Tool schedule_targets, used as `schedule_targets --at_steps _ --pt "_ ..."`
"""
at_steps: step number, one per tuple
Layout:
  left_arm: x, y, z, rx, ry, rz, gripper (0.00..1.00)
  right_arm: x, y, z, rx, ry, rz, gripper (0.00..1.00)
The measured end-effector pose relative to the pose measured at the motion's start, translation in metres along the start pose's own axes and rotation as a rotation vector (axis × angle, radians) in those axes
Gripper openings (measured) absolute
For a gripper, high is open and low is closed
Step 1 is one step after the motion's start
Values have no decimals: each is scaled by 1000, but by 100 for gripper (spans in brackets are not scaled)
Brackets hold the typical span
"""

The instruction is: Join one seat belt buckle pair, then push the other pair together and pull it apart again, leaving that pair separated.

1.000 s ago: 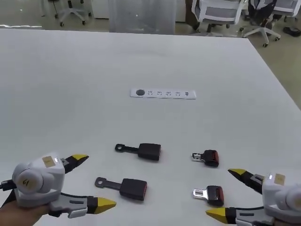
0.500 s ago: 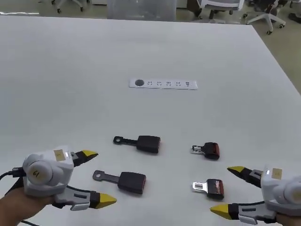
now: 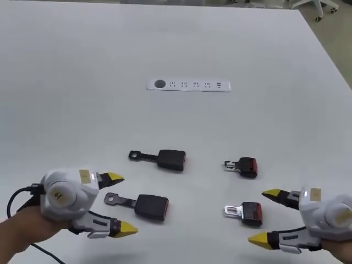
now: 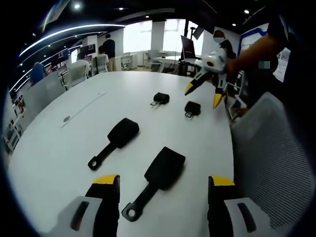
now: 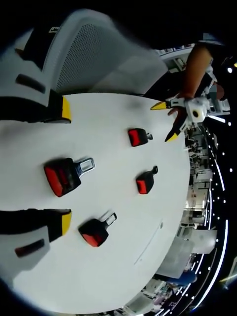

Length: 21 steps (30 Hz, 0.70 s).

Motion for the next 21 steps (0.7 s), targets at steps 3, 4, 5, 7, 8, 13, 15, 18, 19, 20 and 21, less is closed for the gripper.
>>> schedule_targets --at_steps 3,4,5,7,8,13,15,18,19,20,21 --pt "-8 4 0 -27 23 -20 74 -2 3 3 -4 -12 -12 72" --pt "-12 6 0 -39 33 -27 73 -3 5 4 -3 -17 -19 71" --pt "-13 7 0 -52 40 -30 72 -4 6 5 -3 -20 -25 71" --pt "-19 9 2 -77 58 -45 71 -6 9 7 -6 -29 -39 71" --pt "-22 10 3 -78 72 -55 71 -6 10 7 -6 -33 -43 71" --pt "-36 14 6 -108 106 -74 70 -9 11 10 -9 -55 -56 69" --pt "-40 16 7 -122 116 -81 69 -11 13 12 -10 -63 -65 68" --pt "-45 17 7 -136 130 -91 69 -13 14 13 -10 -72 -75 67" --pt "-47 18 7 -140 134 -94 68 -15 15 15 -8 -76 -79 67" --pt "-49 18 6 -140 136 -96 68 -16 16 15 -7 -79 -83 67" --pt "-51 19 6 -143 138 -98 67 -17 16 16 -8 -82 -88 67"
Point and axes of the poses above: the centre of the closed fingertips' face, and the gripper's own axes: x roughly backward along the fingers, z roughly to its right, y roughly out of its underside, the point moved 1 cm from there along x, roughly backward along the fingers, and after that the axes turned 15 degrees about -y, right-handed, at the moved point
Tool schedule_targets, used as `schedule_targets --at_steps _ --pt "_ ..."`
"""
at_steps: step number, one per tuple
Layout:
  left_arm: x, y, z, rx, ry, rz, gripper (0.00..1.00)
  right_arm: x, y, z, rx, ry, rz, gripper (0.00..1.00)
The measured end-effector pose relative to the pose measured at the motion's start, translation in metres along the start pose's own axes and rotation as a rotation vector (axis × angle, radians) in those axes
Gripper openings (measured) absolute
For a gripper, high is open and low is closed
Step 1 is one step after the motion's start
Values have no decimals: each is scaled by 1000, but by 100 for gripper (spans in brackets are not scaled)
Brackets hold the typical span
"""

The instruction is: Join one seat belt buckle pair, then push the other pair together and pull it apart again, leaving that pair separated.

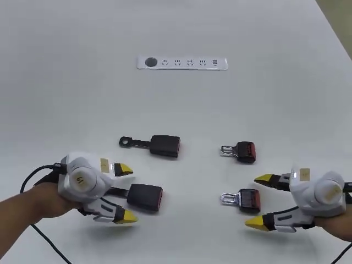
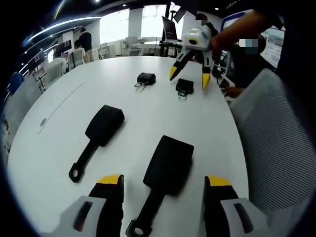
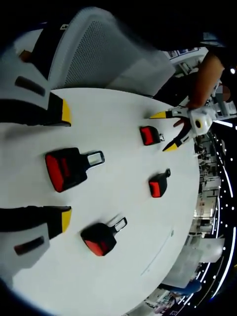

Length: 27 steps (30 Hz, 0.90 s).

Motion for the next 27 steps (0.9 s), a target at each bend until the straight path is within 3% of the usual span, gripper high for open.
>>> schedule_targets --at_steps 14,18,19,22,27 --pt "-13 1 -2 -45 9 -2 51 -4 8 2 21 -50 -60 51" --pt "-15 4 4 -64 19 -17 43 -3 8 4 42 -58 -87 47" --pt "-16 1 5 -76 20 4 41 -2 10 4 46 -60 -95 45" --pt "-15 0 7 -47 21 1 37 -1 11 4 55 -72 -112 41" --pt "-16 0 8 -84 -10 16 36 -2 11 2 75 -81 -132 37"
Point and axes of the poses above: the centre of the closed fingertips' face, and the gripper's own axes: x roughly backward along the fingers, z roughly to its right, y roughly out of its underside, the point moved 1 cm from there along x, roughly backward along the fingers, and after that the axes turned 15 degrees about -y, right-handed, at the moved point
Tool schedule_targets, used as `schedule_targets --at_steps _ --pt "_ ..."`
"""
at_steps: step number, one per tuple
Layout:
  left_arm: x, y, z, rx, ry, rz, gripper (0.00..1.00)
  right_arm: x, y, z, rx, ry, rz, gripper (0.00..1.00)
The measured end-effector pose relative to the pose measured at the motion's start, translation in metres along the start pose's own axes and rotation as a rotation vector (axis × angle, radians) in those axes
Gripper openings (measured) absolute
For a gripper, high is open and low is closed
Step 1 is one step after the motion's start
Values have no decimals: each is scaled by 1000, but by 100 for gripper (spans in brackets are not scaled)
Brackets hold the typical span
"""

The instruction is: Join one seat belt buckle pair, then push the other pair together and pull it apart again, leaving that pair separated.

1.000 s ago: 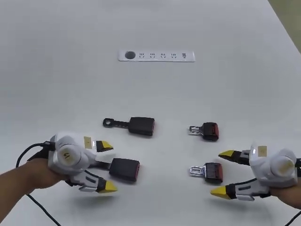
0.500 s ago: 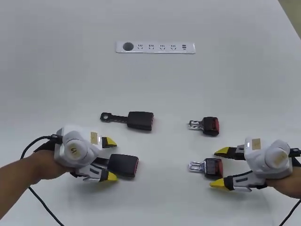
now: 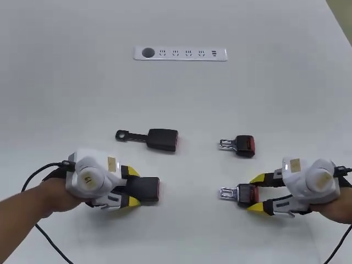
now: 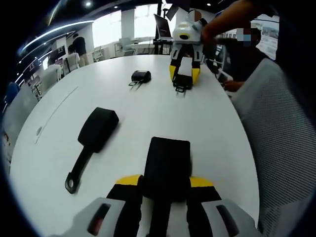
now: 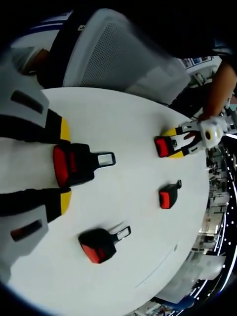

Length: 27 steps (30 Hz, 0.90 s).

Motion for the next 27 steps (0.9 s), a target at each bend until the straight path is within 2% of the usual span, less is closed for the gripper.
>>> schedule_targets --at_steps 6,13,27 --pt "0 -1 -2 14 -19 15 35 -1 -1 1 5 0 -11 37" --pt "0 0 -3 -40 20 8 35 -1 -1 1 21 -6 -28 36" --pt "0 0 -3 -51 32 2 35 -3 -3 1 39 -15 -34 36"
Point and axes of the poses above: the centre of the closed fingertips' face, and the gripper's own axes: x roughly backward along the fingers, z roughly to its right, y roughly out of its underside, the point moved 1 cm from there along x, roughly backward along the fingers, and after that the axes turned 15 degrees about -y, right-handed, at the moved point
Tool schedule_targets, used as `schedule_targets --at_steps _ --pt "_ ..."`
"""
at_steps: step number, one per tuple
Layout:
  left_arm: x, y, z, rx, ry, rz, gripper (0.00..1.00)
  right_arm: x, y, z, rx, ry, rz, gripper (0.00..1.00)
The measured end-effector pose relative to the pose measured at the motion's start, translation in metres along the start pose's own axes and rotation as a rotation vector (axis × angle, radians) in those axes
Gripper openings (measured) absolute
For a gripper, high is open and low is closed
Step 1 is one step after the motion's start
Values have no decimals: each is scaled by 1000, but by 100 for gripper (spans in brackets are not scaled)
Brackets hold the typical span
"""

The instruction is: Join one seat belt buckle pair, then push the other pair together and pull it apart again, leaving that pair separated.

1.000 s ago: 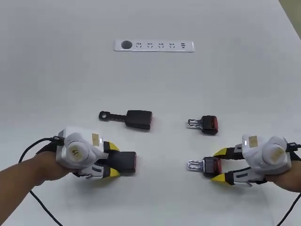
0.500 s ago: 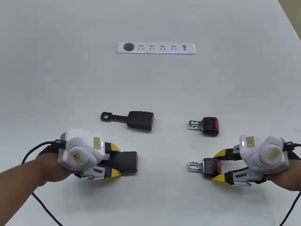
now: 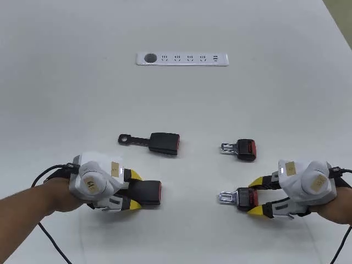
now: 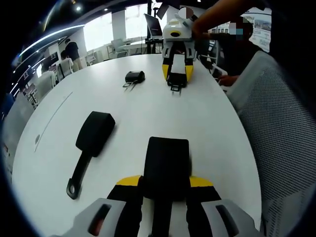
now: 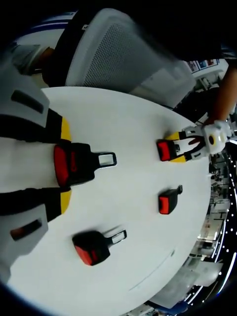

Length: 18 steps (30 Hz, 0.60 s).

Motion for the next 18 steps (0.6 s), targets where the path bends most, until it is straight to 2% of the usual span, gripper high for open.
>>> schedule_targets --at_steps 18 --pt "0 1 0 -16 13 -8 35 -18 -25 -1 32 -15 16 36"
Point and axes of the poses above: the centre of the closed fingertips' face, and the gripper's own axes: x roughly backward along the fingers, z roughly to its right, y roughly out of its underside, the point moved 1 cm from there along x, roughly backward along the fingers, and after that the axes turned 15 degrees about -y, right-handed, at the moved point
